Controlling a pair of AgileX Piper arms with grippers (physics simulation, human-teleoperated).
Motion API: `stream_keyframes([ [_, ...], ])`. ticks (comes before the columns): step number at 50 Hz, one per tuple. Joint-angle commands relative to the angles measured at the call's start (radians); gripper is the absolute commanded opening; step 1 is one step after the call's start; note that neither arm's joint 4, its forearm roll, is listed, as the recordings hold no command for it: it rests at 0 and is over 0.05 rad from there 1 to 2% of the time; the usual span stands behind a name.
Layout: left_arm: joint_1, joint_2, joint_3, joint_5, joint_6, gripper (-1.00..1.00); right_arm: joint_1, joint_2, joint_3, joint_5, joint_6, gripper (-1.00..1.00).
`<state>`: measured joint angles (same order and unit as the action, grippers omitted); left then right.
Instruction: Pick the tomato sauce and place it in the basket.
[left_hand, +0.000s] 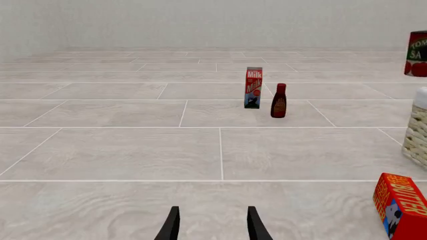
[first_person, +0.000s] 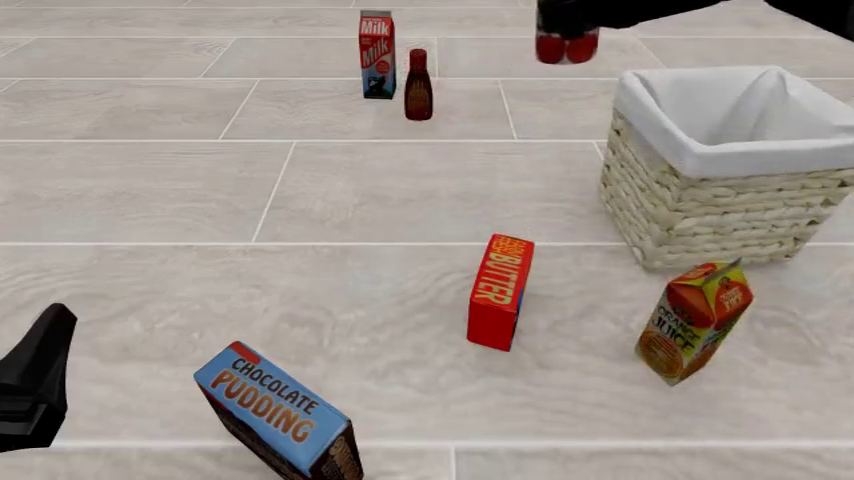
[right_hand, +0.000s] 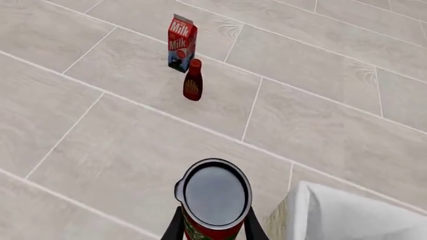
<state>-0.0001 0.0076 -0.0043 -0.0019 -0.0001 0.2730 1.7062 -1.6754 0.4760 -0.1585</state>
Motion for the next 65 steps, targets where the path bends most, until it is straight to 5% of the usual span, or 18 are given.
stream_keyframes([
  [1, 0.000, 0.000, 0.000, 0.000, 0.000, 1.00, -0.067, -0.048, 0.001, 0.029, 0.002, -1.00],
  [34, 0.000, 0.000, 0.000, 0.000, 0.000, 1.00, -0.283, -0.139, 0.231, -0.128, -0.014, -1.00],
  [46, 0.000, 0.000, 0.000, 0.000, 0.000, 1.00, -0.389, -0.097, 0.216, -0.166, 0.003, -1.00],
  [65, 0.000, 0.000, 0.000, 0.000, 0.000, 1.00, -0.426, 0.013, 0.195, -0.236, 0.008, -1.00],
])
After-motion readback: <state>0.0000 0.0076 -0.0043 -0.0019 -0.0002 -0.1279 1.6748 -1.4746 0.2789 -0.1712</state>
